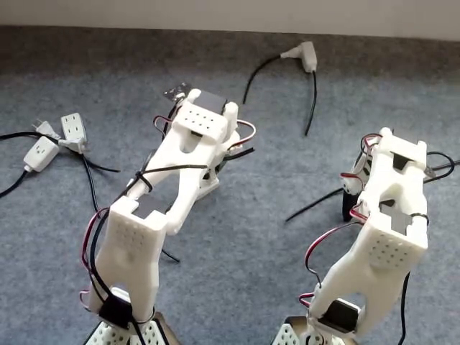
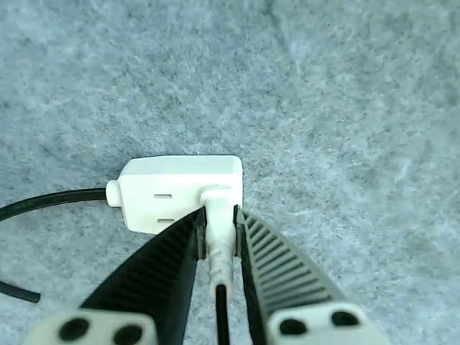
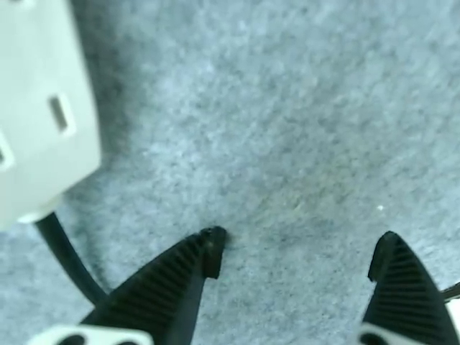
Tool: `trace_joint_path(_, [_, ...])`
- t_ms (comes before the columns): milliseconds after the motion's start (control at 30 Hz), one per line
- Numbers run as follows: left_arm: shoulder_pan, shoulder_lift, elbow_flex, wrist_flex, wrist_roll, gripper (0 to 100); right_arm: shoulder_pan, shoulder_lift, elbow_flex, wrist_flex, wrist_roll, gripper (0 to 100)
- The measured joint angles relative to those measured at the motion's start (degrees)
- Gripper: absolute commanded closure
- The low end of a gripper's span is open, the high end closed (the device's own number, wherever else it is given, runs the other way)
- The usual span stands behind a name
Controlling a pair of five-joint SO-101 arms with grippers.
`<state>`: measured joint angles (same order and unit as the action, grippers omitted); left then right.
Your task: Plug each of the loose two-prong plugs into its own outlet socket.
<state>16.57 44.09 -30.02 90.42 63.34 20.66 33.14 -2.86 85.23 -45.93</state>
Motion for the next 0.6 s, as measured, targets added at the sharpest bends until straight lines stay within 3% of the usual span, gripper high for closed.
trace_joint_path(233, [-0.4, 1.2, -0.1, 0.0, -0.3, 99, 0.0, 0.0, 0.0, -0.4, 0.0, 66.3])
trace_joint_path(467, [-0.4, 2.5, -0.1, 0.0, -5.5, 98, 0.0, 0.0, 0.0, -0.5, 0.0, 66.3])
trace_joint_path(600, [-0.4, 2.5, -0.2, 0.7, -7.1, 89, 0.0, 0.0, 0.0, -0.5, 0.0, 66.3])
